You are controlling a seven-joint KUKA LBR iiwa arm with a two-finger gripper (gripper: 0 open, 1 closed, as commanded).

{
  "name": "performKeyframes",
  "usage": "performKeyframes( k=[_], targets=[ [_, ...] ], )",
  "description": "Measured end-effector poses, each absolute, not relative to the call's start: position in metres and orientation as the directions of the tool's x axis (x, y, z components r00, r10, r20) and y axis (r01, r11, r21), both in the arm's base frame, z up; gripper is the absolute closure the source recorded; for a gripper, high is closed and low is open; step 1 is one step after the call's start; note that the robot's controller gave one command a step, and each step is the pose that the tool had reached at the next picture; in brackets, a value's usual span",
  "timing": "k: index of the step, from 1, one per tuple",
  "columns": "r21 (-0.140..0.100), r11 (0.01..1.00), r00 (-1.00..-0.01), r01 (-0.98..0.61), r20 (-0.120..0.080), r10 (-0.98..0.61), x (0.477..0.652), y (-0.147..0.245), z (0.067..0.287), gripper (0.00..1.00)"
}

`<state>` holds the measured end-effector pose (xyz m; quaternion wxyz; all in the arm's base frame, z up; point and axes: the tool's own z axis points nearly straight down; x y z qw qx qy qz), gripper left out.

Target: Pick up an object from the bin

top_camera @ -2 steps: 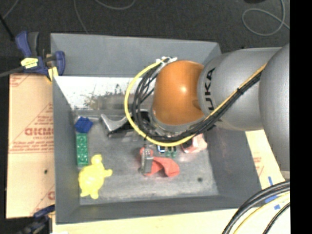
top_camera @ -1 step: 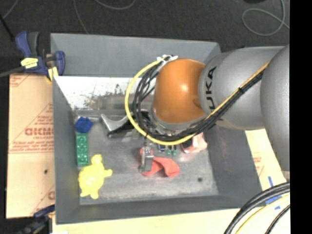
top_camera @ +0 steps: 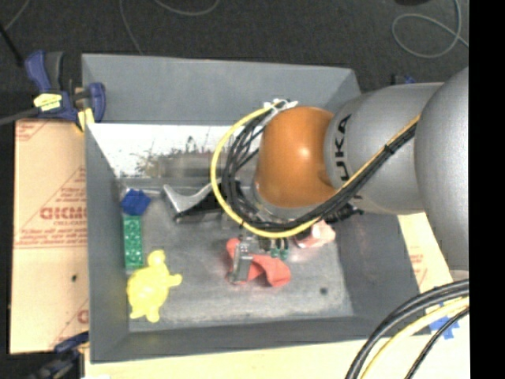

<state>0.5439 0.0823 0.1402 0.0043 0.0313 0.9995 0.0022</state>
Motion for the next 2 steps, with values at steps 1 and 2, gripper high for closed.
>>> performKeyframes(
  k=[1,2],
  targets=[
    [0.001,0.996,-0.996,0.087,-0.004,0.087,0.554,0.037,0.097,0.0],
    [-0.003,0.995,-0.995,-0.101,-0.006,-0.101,0.557,0.027,0.082,0.0]
  ],
)
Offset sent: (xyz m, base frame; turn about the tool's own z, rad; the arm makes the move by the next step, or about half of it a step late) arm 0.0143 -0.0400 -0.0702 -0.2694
